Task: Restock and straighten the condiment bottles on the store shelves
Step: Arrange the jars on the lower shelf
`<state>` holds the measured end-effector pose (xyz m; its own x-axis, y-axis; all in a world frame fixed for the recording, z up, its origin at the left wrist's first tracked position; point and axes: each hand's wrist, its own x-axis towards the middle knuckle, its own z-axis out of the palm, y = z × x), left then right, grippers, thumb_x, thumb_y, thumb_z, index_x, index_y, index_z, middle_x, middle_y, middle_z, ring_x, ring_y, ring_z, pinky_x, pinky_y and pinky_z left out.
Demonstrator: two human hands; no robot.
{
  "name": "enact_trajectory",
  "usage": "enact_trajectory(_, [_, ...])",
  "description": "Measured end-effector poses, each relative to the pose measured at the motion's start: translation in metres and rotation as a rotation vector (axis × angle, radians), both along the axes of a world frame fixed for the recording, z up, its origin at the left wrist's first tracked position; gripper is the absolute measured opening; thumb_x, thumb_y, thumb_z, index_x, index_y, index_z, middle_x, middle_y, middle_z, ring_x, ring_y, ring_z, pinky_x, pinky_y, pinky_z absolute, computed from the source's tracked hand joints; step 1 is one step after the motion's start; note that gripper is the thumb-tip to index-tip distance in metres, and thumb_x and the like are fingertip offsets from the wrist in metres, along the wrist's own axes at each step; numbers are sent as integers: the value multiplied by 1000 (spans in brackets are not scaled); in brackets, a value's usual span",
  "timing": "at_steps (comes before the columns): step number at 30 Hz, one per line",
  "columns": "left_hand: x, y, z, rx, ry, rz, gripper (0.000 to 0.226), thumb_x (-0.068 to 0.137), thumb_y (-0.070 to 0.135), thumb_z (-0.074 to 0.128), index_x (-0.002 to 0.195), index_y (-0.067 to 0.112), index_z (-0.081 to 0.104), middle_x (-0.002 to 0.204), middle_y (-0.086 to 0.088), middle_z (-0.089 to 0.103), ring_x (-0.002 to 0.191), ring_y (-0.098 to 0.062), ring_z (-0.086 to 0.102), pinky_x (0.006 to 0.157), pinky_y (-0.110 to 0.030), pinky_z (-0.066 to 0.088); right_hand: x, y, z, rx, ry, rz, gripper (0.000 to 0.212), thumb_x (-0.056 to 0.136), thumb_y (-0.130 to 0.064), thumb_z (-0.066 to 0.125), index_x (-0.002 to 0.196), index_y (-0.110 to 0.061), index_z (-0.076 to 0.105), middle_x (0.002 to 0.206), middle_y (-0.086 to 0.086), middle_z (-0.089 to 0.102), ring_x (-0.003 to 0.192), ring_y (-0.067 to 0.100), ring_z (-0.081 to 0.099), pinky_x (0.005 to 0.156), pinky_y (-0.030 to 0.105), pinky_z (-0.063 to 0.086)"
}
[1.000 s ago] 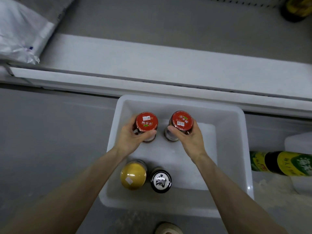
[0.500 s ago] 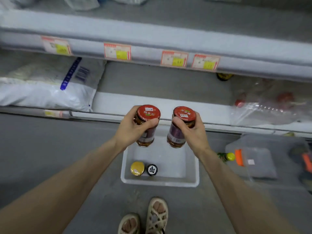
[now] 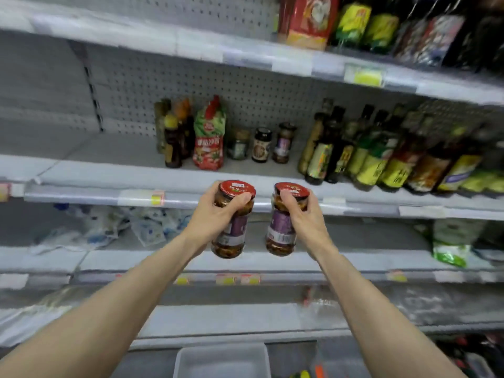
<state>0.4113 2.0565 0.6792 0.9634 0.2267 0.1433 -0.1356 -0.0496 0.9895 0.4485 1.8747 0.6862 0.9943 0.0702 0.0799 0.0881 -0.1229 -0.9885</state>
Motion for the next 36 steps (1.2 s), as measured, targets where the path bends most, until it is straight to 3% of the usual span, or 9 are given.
enact_trajectory(3, [1,-15,80,14,-121,-14,19,85,30,70,100,22,62,98,5,69,87,-3,63,74,-11,48,-4,-12,79,-3,-125,-47,29,86,-40,66,108,-24,56,100,-7,65,89,3,60,76,21,46])
enact_trajectory(6, [6,-27,120,31,-182,-24,25,83,35,71,102,20,65,100,3,71,93,-9,65,84,-23,51,-5,-23,123,-5,-199,-58,26,87,-39,67,106,-24,57,97,-7,65,88,6,62,75,19,47])
enact_trajectory(9, [14,-39,147,28,-196,-25,23,81,38,73,99,25,65,94,11,72,89,-3,66,78,-21,51,0,-35,154,2,-227,-56,35,84,-44,68,111,-24,57,102,-5,66,91,5,63,74,19,49])
enact_trajectory(12, [24,-52,162,36,-192,-17,19,83,37,71,97,27,62,90,14,69,80,4,64,67,-12,47,15,-46,169,-3,-229,-40,56,71,-61,67,115,-28,55,109,-6,65,99,7,62,86,29,52])
enact_trajectory(15, [42,-69,160,51,-175,18,24,83,40,70,101,26,62,93,12,68,79,6,63,64,-11,45,36,-57,167,-24,-212,-6,70,59,-71,64,115,-29,55,110,-7,65,103,10,62,95,39,51])
enact_trajectory(17, [55,-81,152,28,-153,55,24,82,39,71,100,27,62,92,12,68,79,5,63,65,-11,45,55,-65,159,-36,-191,20,64,64,-68,67,114,-29,56,110,-5,65,103,12,62,96,41,51])
enact_trajectory(23, [87,-103,133,-14,-129,154,28,83,38,71,104,23,61,97,11,68,87,1,62,70,-17,47,109,-83,140,-7,-160,74,30,83,-47,68,106,-36,53,105,-11,62,98,4,58,90,31,48])
enact_trajectory(27, [108,-103,127,7,-102,201,27,82,38,72,103,24,62,98,10,68,90,-2,63,77,-21,50,135,-81,129,2,-132,121,39,83,-45,69,115,-30,52,103,-14,60,97,3,57,89,30,47])
enact_trajectory(36, [174,-88,103,2,-60,196,35,80,36,75,109,19,62,101,7,69,94,-5,65,82,-24,52,190,-61,97,27,-52,85,40,79,-41,75,111,-28,54,104,-11,63,100,6,59,91,30,47])
